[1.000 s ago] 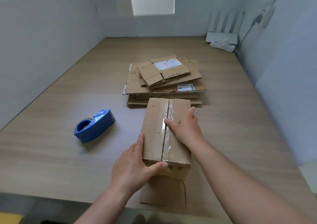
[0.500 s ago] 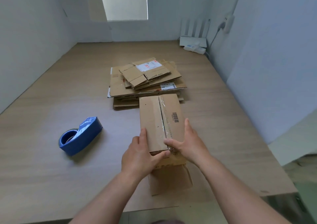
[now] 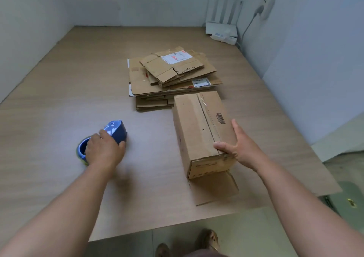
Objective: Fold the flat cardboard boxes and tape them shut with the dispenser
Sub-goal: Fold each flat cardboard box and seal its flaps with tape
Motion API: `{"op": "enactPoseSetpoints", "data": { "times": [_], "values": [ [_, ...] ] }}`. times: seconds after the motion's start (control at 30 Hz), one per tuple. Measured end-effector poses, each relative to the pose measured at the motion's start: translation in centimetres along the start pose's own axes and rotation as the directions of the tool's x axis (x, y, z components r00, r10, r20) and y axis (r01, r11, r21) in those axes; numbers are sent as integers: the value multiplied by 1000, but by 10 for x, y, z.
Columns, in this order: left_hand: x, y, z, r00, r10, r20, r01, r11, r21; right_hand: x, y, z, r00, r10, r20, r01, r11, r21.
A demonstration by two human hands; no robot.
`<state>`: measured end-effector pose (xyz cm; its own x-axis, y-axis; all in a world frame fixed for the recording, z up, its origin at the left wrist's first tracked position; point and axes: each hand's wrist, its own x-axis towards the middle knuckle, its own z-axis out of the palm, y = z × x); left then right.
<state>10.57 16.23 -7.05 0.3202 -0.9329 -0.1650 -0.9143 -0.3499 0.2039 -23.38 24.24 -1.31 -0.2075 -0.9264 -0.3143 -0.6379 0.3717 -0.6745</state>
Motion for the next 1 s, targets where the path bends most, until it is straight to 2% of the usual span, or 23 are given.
{"op": "enactPoseSetpoints", "data": {
  "times": [0.13, 0.3, 0.37, 0.47, 0.57, 0.63, 0.73, 0.83, 0.9, 0.93, 1.0],
  "values": [
    [13, -9, 0, 985, -131, 113, 129, 991, 22, -1, -2, -1, 1000, 11, 13, -11, 999, 39],
    [13, -11, -11, 962, -175, 208, 175, 984, 18, 0, -4, -2, 1000, -17, 23, 16, 998, 56],
    [5, -12, -10, 969, -153, 195, 154, 988, 11, 0, -4, -4, 999, -32, 31, 30, 998, 61],
    [-12, -9, -7, 982, -44, 183, 53, 998, -42, 0, -3, -11, 994, -43, 103, 38, 998, 54],
    [-31, 2, -16, 976, 101, 195, -60, 977, -206, -1, -3, -17, 980, -50, 192, 39, 997, 64],
    [-48, 15, -28, 952, 223, 210, -130, 915, -381, -1, -2, -17, 978, -58, 202, 44, 996, 71],
    [-77, 41, -50, 898, 386, 213, -186, 769, -611, 0, 0, -16, 979, -67, 194, 57, 997, 55],
    [-101, 61, -69, 823, 523, 221, -297, 728, -618, 0, 0, -19, 985, -83, 152, 89, 995, -35],
    [-113, 69, -76, 790, 564, 240, -337, 726, -599, -4, -4, -26, 982, -181, 52, 184, 980, -77],
    [-118, 72, -79, 781, 573, 248, -342, 726, -597, -8, -8, -32, 966, -257, 0, 257, 966, -33],
    [-126, 77, -81, 766, 584, 268, -345, 727, -594, -21, -18, -44, 919, -391, -57, 394, 899, 192]
  ]
}}
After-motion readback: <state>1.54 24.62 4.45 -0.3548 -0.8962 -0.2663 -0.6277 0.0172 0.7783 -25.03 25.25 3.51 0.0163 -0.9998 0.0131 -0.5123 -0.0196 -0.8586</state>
